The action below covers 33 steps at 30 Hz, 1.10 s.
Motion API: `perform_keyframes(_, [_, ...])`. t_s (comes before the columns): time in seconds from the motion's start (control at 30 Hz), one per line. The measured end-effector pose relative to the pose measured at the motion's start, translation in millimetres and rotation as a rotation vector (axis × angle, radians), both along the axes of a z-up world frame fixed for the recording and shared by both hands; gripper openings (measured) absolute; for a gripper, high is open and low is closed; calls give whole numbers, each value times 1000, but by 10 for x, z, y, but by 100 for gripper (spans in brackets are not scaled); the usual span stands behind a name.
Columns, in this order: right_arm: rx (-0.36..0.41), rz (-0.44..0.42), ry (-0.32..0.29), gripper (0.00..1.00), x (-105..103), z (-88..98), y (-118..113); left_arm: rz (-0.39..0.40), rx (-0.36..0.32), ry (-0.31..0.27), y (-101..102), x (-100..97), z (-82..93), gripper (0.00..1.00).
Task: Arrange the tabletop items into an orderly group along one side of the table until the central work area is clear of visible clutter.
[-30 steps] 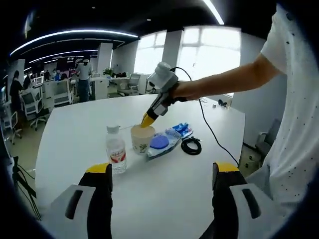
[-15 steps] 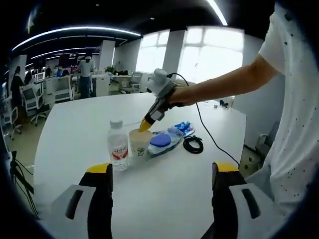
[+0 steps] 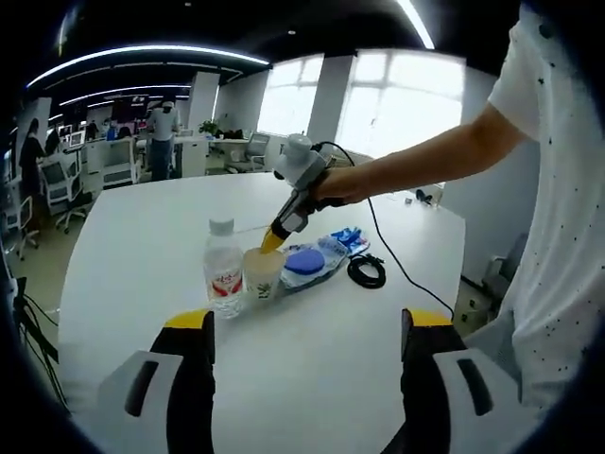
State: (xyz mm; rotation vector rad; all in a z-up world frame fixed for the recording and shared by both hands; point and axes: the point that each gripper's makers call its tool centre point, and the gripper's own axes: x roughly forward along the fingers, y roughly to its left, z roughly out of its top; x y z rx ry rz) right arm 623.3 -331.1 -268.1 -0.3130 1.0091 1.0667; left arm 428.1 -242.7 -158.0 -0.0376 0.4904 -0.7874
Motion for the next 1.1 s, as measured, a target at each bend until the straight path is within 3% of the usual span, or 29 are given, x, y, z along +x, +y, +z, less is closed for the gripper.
perform_keyframes(0.17, [12,0,11,0,-12,-38,17,-2,-9,0,-36,8,2,82])
perform_keyframes(0.33, [12,21,-19,0,-45,-14,29,-6,-10,2,-61,7,-7,82])
perform_keyframes(1.1, [45,-13,-88,33,-31,173,-4,-2,7,-10,-34,-1,50,82])
